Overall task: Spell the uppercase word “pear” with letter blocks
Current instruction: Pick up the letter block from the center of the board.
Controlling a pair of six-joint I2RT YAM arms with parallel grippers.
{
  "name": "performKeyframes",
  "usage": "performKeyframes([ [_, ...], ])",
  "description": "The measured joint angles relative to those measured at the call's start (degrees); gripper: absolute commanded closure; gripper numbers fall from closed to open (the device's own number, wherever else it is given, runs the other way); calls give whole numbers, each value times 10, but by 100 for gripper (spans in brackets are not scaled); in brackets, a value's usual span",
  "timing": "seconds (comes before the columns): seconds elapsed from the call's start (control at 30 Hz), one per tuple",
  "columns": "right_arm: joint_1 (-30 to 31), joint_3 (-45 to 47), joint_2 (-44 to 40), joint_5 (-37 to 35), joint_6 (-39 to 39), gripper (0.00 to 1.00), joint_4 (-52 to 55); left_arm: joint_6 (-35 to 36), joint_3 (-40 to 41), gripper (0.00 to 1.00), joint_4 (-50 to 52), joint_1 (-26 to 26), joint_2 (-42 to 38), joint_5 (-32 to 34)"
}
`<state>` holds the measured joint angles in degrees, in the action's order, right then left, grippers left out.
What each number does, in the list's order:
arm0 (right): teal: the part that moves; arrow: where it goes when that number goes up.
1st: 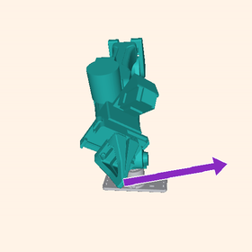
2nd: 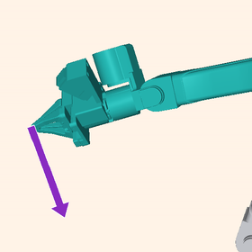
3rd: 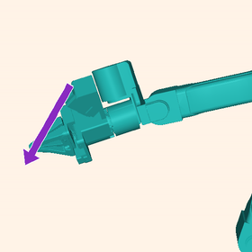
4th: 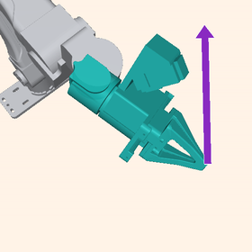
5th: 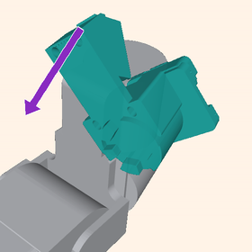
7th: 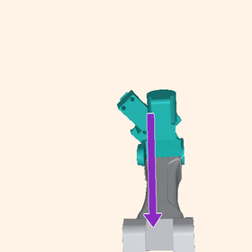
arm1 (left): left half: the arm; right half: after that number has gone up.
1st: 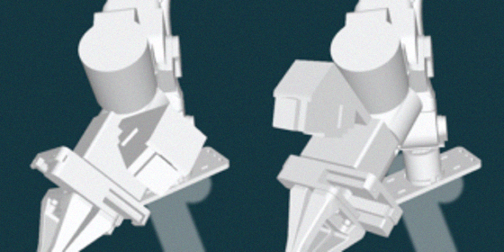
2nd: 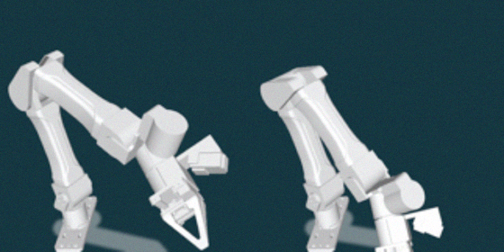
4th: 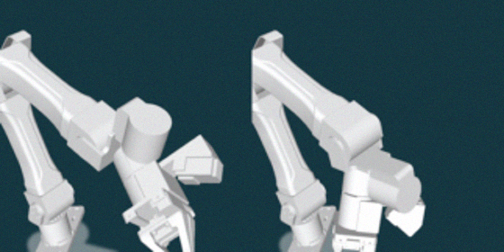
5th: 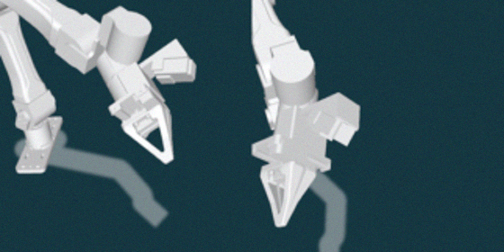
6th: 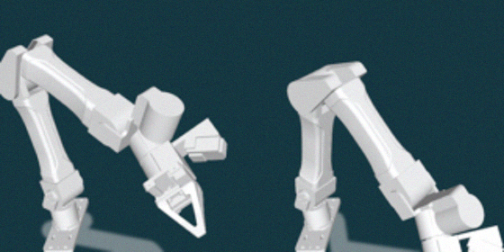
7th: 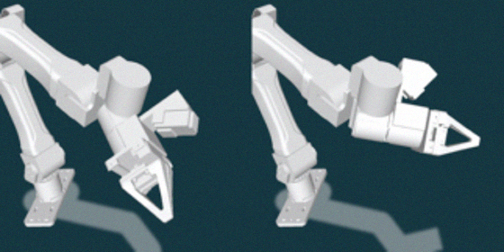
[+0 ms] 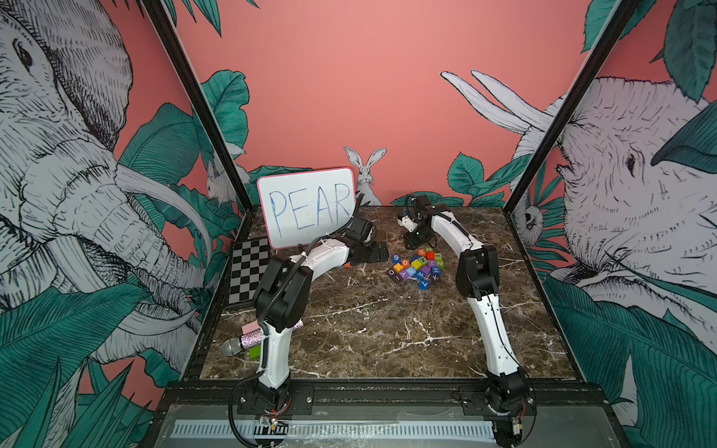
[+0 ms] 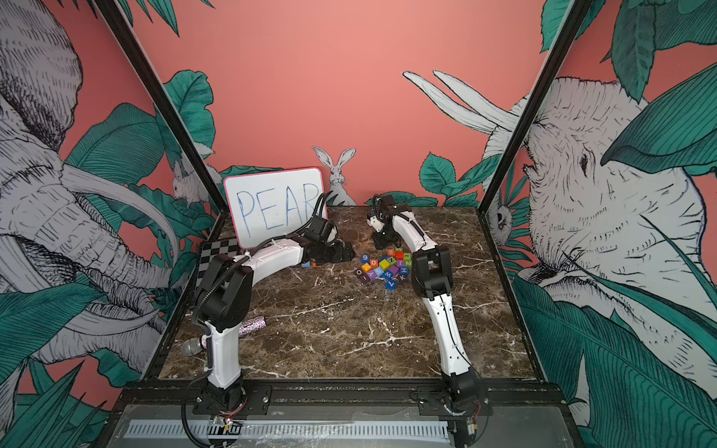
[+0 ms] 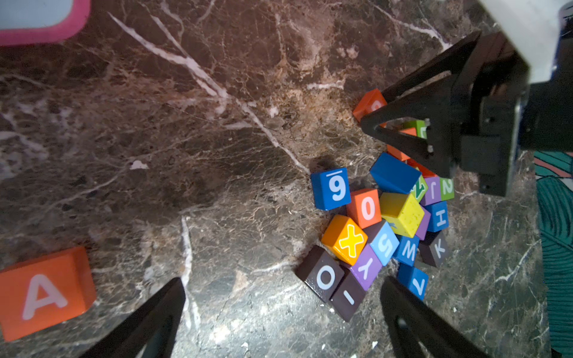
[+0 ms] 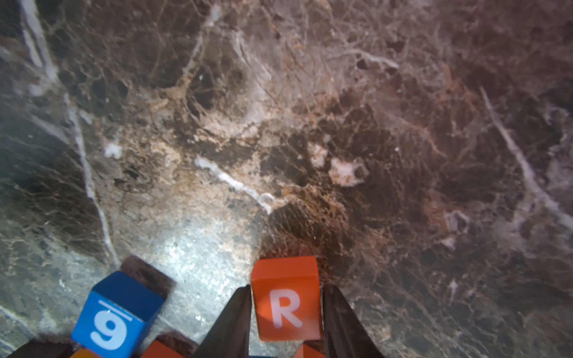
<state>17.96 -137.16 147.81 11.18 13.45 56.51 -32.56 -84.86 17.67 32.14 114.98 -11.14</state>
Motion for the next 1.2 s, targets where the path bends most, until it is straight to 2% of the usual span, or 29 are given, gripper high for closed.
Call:
performKeyframes([
  [1.2,0,0,0,5,-14,68,0,0,0,1,0,-1,-1,1],
])
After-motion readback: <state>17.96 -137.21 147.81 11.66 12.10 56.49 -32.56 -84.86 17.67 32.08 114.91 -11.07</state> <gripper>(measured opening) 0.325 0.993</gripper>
